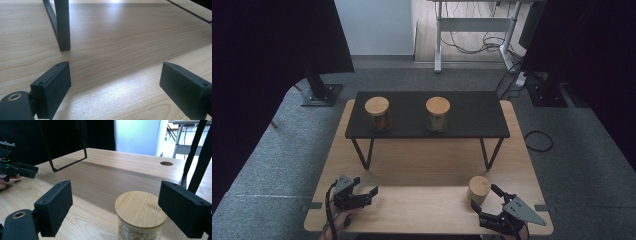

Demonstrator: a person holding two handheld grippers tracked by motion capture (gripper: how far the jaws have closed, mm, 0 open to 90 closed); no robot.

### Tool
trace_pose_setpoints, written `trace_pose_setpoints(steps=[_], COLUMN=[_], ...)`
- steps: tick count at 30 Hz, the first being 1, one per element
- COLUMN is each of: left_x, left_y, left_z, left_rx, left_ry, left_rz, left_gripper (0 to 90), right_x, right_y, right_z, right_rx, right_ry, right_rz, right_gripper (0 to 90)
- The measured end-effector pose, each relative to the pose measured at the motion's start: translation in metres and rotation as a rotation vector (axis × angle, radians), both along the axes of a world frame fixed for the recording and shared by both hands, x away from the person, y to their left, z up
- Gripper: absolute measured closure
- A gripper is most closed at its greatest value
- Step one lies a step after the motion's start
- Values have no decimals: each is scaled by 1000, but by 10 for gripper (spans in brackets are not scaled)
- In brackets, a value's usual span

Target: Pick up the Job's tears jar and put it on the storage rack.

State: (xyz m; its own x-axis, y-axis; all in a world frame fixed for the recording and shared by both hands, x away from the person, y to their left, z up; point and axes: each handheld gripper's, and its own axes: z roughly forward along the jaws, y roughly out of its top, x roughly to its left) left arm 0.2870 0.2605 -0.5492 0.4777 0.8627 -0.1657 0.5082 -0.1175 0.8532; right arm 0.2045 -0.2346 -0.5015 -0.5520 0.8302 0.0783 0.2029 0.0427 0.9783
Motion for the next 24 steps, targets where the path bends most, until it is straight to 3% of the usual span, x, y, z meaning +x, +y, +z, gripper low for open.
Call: trace_pose_setpoints(steps=[24], left_x=[0], left_y=[0], left_z=[0], left_rx=[-1], left_ry=[3], left_rz=[-3], left_gripper=[94], right_x=[4], right_y=[-17], right_z=[-11], right_rx=[-43], right_ry=[35], right_rz=[-39], right_gripper=[110])
